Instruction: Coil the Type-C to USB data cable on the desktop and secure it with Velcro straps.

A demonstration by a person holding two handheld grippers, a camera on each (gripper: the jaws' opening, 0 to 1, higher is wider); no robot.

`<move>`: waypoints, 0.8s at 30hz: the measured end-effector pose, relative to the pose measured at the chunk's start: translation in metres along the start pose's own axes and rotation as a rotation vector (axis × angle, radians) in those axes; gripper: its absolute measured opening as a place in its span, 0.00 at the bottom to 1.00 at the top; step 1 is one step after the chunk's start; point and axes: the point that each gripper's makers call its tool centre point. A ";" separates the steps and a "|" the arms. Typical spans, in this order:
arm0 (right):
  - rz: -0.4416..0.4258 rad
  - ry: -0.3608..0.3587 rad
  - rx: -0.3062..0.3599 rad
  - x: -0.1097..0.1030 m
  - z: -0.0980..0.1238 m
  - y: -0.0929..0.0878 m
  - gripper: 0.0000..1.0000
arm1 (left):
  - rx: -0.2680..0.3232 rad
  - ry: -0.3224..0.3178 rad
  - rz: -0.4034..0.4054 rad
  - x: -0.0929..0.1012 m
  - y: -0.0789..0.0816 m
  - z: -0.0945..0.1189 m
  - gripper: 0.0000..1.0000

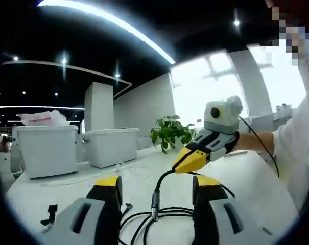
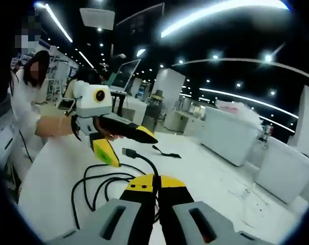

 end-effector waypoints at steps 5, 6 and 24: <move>-0.038 0.016 0.038 -0.008 0.007 0.010 0.00 | -0.117 -0.065 -0.069 0.018 -0.010 -0.001 0.02; -0.052 0.009 0.040 -0.008 0.006 0.010 0.01 | -0.139 -0.081 -0.058 0.021 -0.014 -0.002 0.02; -0.347 -0.098 -0.395 0.001 -0.012 -0.125 0.04 | -0.008 0.074 -0.010 -0.003 -0.010 0.015 0.16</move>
Point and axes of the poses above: the point that each gripper's makers call its tool centre point, and the gripper's own axes: z roughly backward along the fingers, x roughly to its right, y roughly out of its top, and after that the axes turned 15 degrees about -y, right-handed
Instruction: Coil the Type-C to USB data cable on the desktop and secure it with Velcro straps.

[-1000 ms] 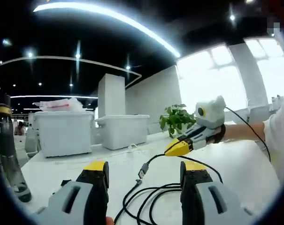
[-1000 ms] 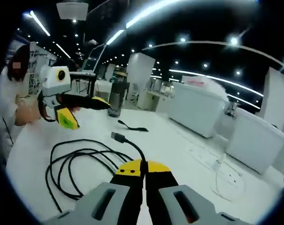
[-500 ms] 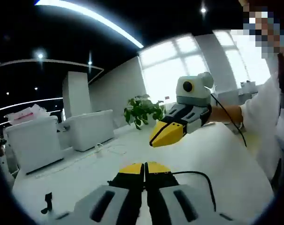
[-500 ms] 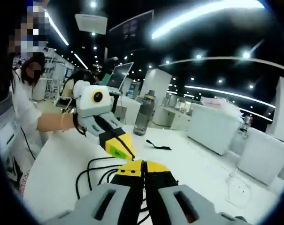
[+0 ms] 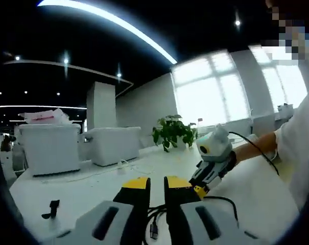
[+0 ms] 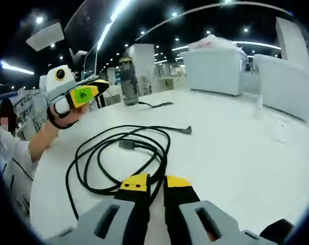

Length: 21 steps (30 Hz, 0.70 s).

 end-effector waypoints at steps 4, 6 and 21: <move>0.152 -0.012 0.126 -0.005 0.013 0.030 0.02 | -0.067 -0.024 -0.031 0.006 -0.005 0.002 0.27; 0.157 -0.005 0.227 -0.007 0.027 0.057 0.02 | -0.102 -0.059 -0.053 0.014 -0.008 0.001 0.29; 0.139 0.079 0.424 -0.045 0.080 0.114 0.15 | 0.062 0.058 -0.037 0.007 0.045 0.027 0.04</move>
Point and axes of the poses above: the point that each gripper's makers call its tool centre point, and the gripper's own axes: z roughly backward along the fingers, x roughly to its right, y roughly out of its top, and after that the axes turned 15 degrees about -y, right-handed
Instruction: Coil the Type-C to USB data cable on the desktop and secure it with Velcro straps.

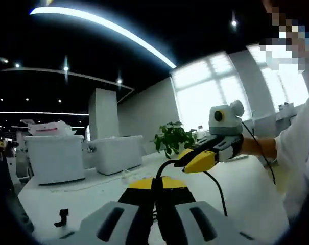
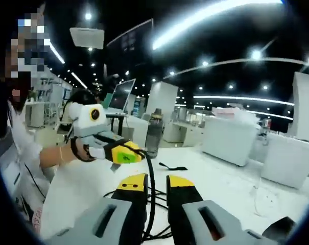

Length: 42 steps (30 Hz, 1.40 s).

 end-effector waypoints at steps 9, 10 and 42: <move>0.069 0.041 0.053 -0.014 0.001 0.013 0.03 | 0.040 -0.029 0.016 0.011 0.006 0.014 0.20; 0.075 0.045 0.045 -0.017 -0.001 0.012 0.03 | 0.040 -0.046 0.019 0.014 0.006 0.012 0.23; -0.056 -0.011 -0.274 0.010 -0.108 -0.098 0.04 | 0.017 -0.053 -0.122 0.017 0.021 0.023 0.04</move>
Point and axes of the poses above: the point that each gripper's makers call its tool centre point, and the gripper's own axes: z roughly backward along the fingers, x roughly to its right, y roughly out of its top, and after that the axes turned 15 degrees about -y, right-handed
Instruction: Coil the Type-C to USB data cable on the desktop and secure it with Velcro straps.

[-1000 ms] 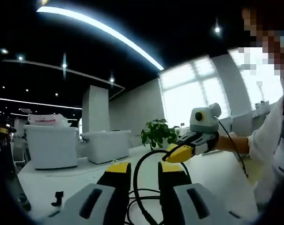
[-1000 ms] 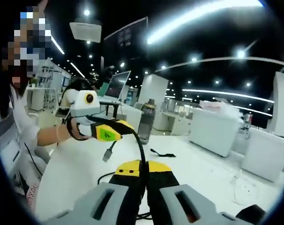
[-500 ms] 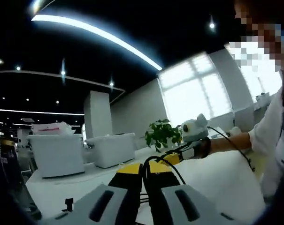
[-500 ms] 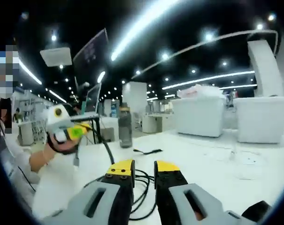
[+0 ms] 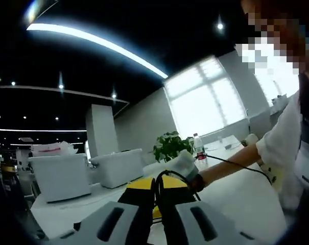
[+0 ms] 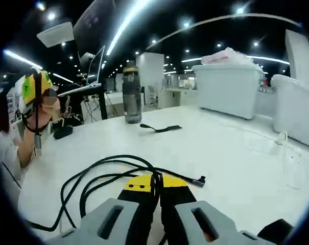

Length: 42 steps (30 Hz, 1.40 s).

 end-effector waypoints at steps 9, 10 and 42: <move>-0.081 -0.045 0.303 0.004 0.070 0.072 0.02 | -0.029 0.103 -0.078 -0.016 -0.009 0.012 0.05; -0.096 -0.038 0.326 0.002 0.078 0.077 0.02 | -0.034 0.105 -0.092 -0.016 -0.009 0.011 0.05; -0.189 0.058 0.405 -0.026 0.116 0.093 0.02 | -0.352 0.169 -0.538 0.002 -0.057 -0.017 0.41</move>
Point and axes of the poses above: the point that each gripper's makers call its tool centre point, and the gripper's own axes: z roughly backward along the fingers, x roughly to its right, y roughly out of its top, and after that the axes turned 15 degrees about -y, right-handed
